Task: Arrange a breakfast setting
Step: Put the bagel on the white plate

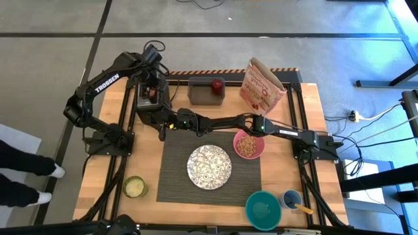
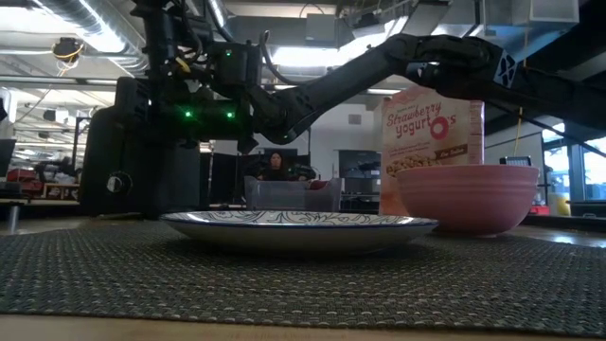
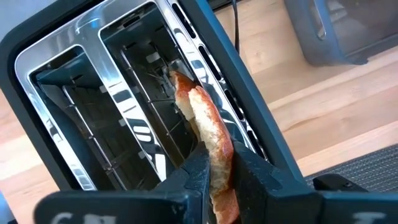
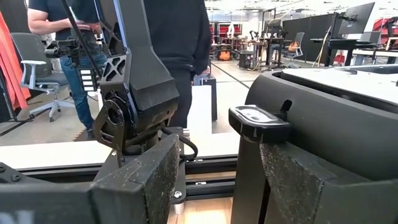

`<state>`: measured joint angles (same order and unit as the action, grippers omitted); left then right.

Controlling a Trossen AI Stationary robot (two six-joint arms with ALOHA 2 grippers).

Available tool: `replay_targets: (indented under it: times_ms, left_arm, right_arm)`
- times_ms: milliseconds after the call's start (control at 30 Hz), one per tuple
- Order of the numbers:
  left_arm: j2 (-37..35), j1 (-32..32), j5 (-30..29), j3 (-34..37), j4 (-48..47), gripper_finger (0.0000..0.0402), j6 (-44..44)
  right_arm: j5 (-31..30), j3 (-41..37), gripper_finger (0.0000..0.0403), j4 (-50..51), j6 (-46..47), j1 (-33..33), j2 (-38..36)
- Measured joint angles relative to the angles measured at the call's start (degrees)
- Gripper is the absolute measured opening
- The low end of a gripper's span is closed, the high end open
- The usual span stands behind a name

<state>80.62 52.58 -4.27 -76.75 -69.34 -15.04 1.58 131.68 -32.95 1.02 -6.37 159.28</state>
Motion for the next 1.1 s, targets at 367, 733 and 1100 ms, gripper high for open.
replay_targets:
  times_ms: [367, 733, 1100]
  left_arm:
    - [-1.4, 0.0, -0.2, -7.0, -4.5, 0.0048, 2.3]
    - [-2.3, -1.0, -1.1, -22.4, -13.2, 0.0048, 4.9]
    - [-11.3, -4.3, -1.1, -23.6, -13.1, 0.0049, 8.7]
  right_arm:
    - [0.0, 0.2, 0.0218, 1.1, -0.2, 0.0, 0.0]
    - [0.6, 0.2, 0.0218, 4.7, 0.1, 0.3, -1.1]
    - [-0.2, 0.1, 0.0218, 28.2, 0.1, 2.8, -11.0]
